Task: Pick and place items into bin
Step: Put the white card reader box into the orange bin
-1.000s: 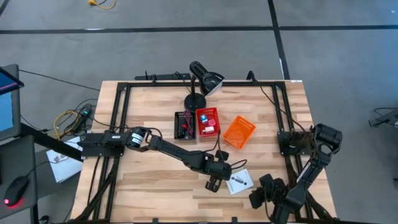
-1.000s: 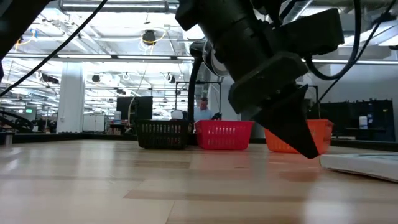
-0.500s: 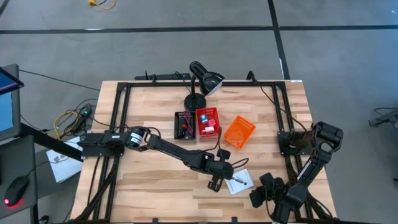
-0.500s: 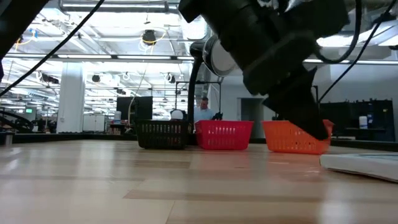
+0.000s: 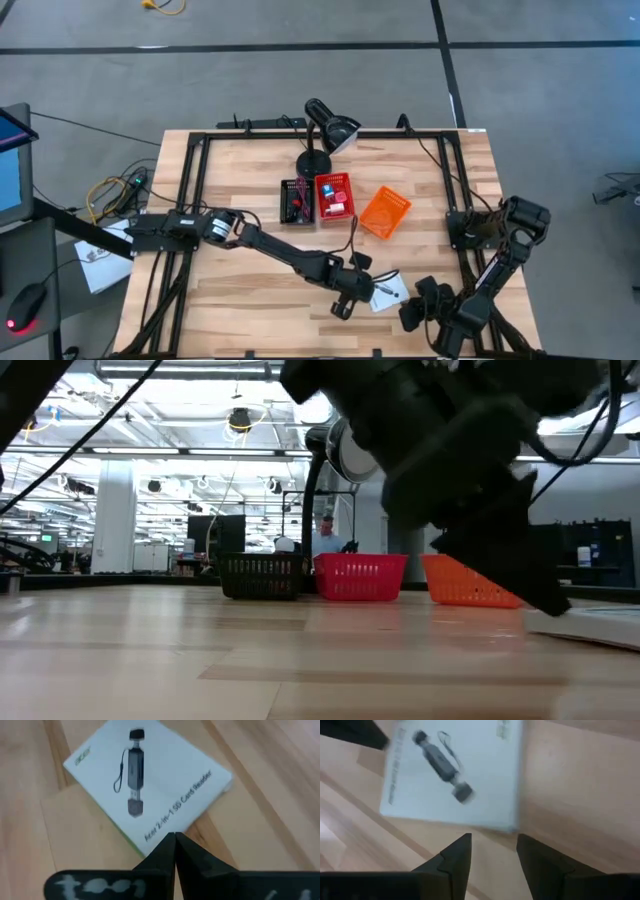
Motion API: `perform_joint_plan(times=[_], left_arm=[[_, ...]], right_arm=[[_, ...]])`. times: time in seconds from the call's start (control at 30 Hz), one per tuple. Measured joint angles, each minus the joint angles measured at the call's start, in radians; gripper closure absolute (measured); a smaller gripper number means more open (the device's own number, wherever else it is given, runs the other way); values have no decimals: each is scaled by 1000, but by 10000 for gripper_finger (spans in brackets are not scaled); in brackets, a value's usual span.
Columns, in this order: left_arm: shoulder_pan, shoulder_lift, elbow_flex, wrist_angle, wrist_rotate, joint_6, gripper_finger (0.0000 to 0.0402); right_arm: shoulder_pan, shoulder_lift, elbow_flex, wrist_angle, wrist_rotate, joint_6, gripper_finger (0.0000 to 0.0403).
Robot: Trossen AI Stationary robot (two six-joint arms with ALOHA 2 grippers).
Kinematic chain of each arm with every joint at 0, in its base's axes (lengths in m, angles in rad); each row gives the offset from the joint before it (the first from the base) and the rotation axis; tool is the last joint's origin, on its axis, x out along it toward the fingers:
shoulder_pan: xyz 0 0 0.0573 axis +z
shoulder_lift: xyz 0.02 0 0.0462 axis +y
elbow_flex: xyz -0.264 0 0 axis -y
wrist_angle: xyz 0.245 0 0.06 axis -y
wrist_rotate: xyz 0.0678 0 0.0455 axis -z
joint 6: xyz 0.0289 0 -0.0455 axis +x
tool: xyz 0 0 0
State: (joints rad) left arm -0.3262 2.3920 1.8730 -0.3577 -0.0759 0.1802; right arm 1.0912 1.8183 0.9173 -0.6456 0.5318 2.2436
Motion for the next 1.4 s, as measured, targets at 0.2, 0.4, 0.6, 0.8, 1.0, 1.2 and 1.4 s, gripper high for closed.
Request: perform_joint_plan(times=[0.2, 0.4, 0.6, 0.8, 1.0, 1.2, 1.4], left_arm=[[12, 2, -4, 12, -8, 0, 401], [13, -7, -5, 5, -12, 21, 401], [21, -22, -4, 24, -13, 25, 401], [40, -19, -18, 27, -12, 24, 401], [60, -21, -99, 119, 3, 11, 401], [72, -25, -142, 163, 40, -38, 401], [72, -23, -144, 181, 37, -21, 401]], right_arm=[[-1, 0, -1, 2, 18, -1, 246], [-3, 1, -1, 2, 20, -2, 245], [-8, 1, 0, 1, 20, -9, 248], [-22, 0, 0, 2, 19, -18, 248], [-26, 0, 0, 4, 21, -18, 249], [-31, 0, -1, 11, 35, -18, 249], [-63, 0, 0, 13, 47, -18, 249]])
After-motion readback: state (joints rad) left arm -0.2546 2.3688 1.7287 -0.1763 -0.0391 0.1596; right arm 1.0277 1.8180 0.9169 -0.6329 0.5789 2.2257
